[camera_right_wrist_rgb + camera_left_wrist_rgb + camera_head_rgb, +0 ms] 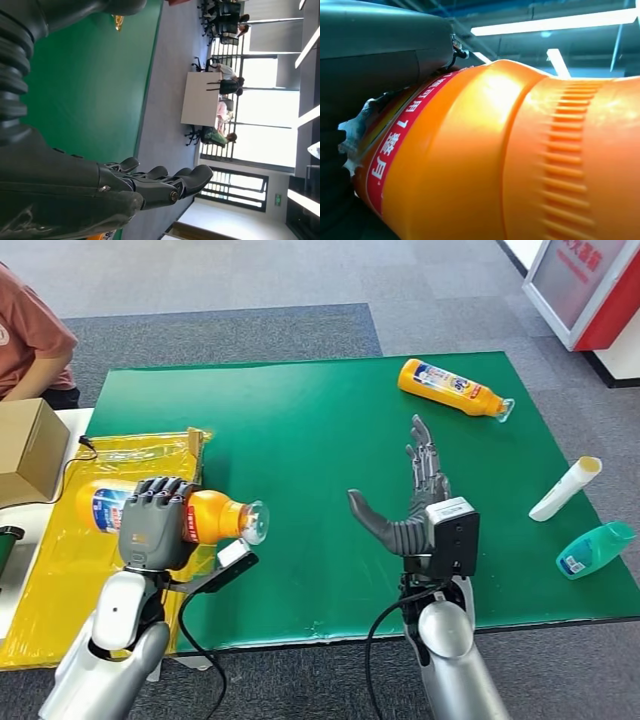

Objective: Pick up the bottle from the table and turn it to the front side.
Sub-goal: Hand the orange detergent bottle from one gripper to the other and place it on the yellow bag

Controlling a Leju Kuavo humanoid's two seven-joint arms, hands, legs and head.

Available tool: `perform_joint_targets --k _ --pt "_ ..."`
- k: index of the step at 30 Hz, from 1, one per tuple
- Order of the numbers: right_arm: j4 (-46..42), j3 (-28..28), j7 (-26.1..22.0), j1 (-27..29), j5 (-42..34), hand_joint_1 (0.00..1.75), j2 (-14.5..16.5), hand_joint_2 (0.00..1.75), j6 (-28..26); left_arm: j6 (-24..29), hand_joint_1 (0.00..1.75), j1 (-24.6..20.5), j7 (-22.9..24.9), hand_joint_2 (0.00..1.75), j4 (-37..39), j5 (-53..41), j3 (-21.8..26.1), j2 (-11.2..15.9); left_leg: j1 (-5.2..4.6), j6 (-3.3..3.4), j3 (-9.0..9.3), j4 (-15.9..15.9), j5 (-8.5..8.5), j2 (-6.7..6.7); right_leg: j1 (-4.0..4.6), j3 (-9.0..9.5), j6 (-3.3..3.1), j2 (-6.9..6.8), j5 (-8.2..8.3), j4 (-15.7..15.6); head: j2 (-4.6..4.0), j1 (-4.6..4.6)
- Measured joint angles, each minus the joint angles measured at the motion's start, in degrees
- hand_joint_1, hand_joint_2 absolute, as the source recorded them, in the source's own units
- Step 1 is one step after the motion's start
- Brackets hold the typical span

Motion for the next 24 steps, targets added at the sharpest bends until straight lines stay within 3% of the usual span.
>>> perform_joint_targets --k 13,24 --pt "-0.87 -0.13 0.09 -1.46 -0.20 0.00 0.00 1.75 0.52 -1.86 1.75 -3.60 -0.93 1.75 13.44 1.12 1.56 0.10 0.00 0.00 0.00 0.00 0.01 0.00 0.00 0.00 -0.01 0.00 0.02 0.00 0.00 0.00" --pt "-1.72 -0.76 0.15 -1.55 -0.53 0.00 0.00 1.75 0.40 -2.21 1.75 -5.11 -0.93 1.75 19.33 0.98 1.76 0.04 0.00 0.00 -0.01 0.00 0.01 0.00 0.00 -0.01 -0.01 0.00 0.02 0.00 0.00 0.01"
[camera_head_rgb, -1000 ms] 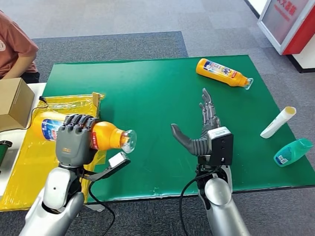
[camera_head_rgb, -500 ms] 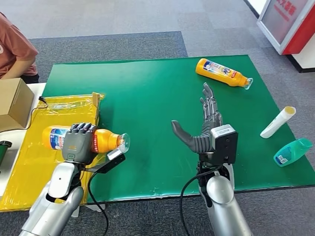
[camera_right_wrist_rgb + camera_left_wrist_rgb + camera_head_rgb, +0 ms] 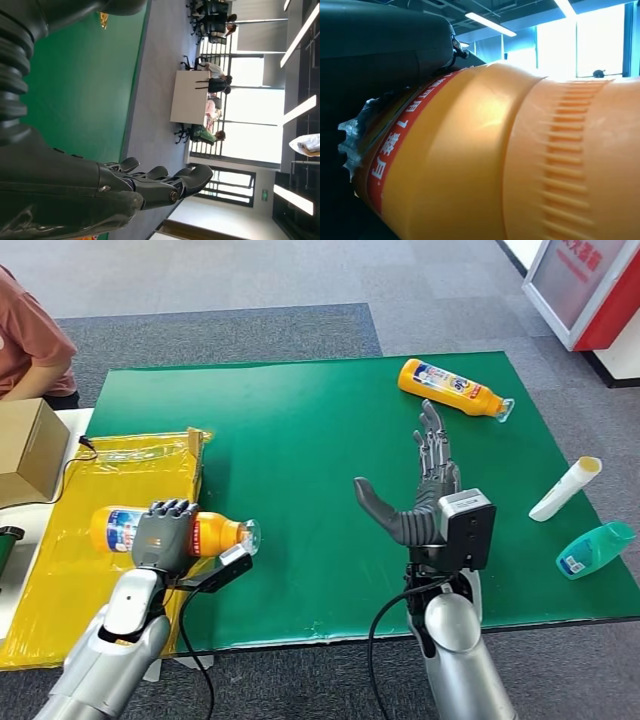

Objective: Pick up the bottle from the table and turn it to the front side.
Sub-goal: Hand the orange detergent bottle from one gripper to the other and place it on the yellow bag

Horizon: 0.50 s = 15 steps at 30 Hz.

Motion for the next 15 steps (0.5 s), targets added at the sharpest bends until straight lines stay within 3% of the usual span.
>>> perform_joint_targets --k 11,15 --pt "-0.21 -0.09 -0.04 -0.31 0.05 0.00 -0.24 1.75 -0.04 1.06 1.72 -2.31 0.20 1.75 7.19 -0.24 0.80 -0.69 0.00 0.00 0.00 0.00 0.01 0.00 0.00 0.00 -0.01 0.00 0.01 0.00 0.00 0.00" --pt "-0.98 -0.41 -0.10 -0.01 0.43 0.00 -0.97 1.75 -0.22 2.49 0.00 -2.89 0.26 1.75 10.46 -0.18 1.40 -0.88 0.00 0.00 0.00 0.00 0.00 0.00 0.00 -0.01 0.00 0.00 0.01 0.00 0.00 -0.01"
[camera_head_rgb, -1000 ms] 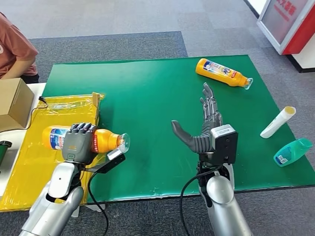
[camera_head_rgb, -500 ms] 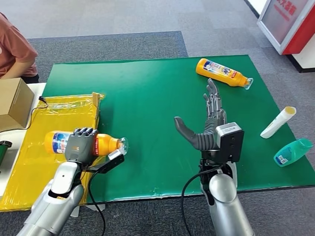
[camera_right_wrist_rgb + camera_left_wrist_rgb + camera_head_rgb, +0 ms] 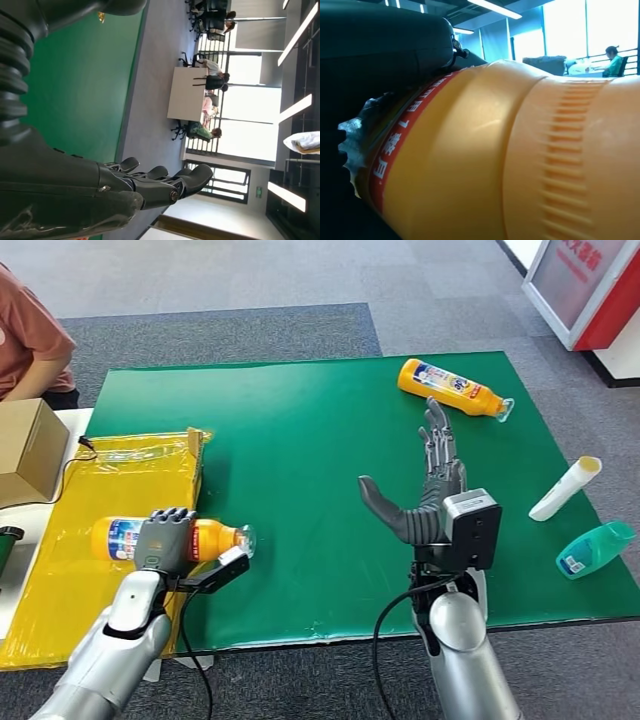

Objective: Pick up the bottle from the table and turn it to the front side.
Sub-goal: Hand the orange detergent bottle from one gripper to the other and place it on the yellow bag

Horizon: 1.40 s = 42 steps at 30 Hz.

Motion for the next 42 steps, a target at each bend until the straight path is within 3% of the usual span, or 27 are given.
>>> perform_joint_targets --k 13,34,42 --pt "-3.59 -3.72 -0.02 4.72 2.29 0.00 -2.08 1.75 -0.20 -0.54 0.00 0.92 0.10 1.75 0.00 -1.25 0.97 -0.79 0.00 0.00 -0.01 0.00 -0.01 0.00 0.00 0.02 0.00 -0.01 0.00 0.00 0.00 0.01" --pt "-3.74 -5.96 0.79 7.84 4.10 0.00 -2.62 1.75 1.09 -1.20 0.00 3.63 -0.52 1.75 -2.39 1.42 3.84 -0.79 0.00 0.00 0.00 0.00 0.00 0.00 0.00 0.02 0.00 -0.01 0.00 0.00 0.00 0.01" --pt "-5.24 -6.68 -0.64 11.17 4.24 0.00 -2.62 1.75 0.75 -3.82 0.00 10.12 -10.00 1.75 -17.89 22.39 4.20 -1.05 0.00 0.02 -0.03 0.00 -0.06 0.00 0.00 0.00 0.01 0.00 -0.03 0.00 0.00 0.01"
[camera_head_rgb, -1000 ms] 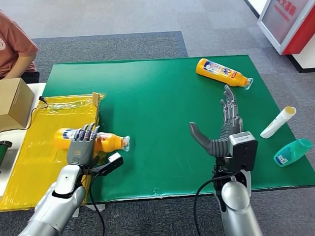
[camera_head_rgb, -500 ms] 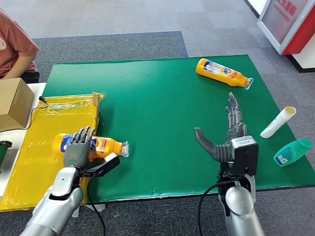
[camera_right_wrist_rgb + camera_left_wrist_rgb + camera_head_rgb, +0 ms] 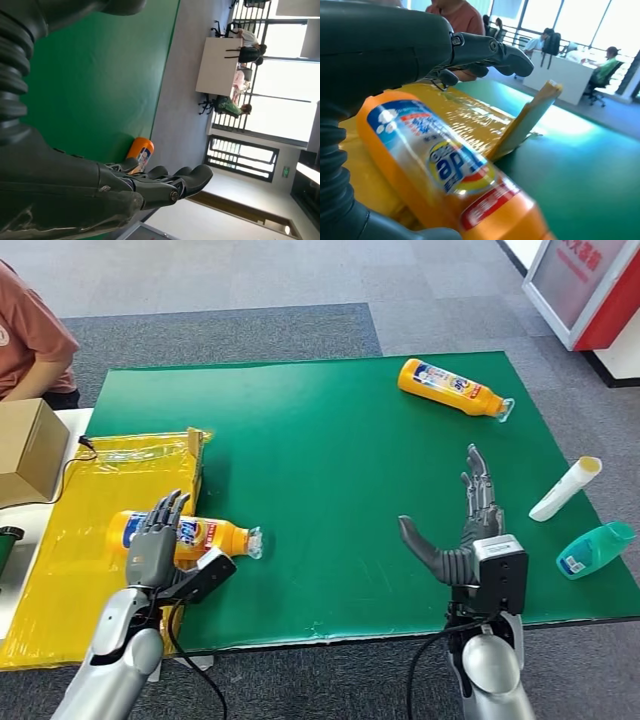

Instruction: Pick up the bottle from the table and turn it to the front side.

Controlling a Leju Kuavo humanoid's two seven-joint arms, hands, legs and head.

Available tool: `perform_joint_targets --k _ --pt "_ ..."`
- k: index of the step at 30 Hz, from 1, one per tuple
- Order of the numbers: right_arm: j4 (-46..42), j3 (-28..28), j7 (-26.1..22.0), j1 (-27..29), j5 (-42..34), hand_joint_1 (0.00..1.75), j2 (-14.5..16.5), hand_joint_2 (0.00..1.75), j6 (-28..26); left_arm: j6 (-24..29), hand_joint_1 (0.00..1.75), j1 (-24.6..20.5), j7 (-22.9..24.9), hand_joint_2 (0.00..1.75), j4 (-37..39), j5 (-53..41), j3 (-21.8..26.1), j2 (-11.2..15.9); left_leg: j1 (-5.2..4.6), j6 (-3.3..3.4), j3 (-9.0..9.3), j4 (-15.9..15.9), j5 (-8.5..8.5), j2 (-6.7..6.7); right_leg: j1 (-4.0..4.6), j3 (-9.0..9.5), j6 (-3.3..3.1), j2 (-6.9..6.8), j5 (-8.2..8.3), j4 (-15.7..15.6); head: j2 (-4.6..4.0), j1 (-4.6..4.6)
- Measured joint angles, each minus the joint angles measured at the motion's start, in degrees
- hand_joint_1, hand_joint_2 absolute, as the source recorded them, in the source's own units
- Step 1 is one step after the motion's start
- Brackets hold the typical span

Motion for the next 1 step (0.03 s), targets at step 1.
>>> perform_joint_targets --k 1 --pt "-0.14 -0.05 -0.08 0.19 0.00 0.00 0.00 1.75 -0.05 -0.08 0.00 0.37 -0.59 1.75 -1.11 1.29 0.00 0.01 0.00 0.00 0.00 0.00 0.00 0.00 0.00 0.00 0.00 0.00 0.00 0.00 0.00 0.00"
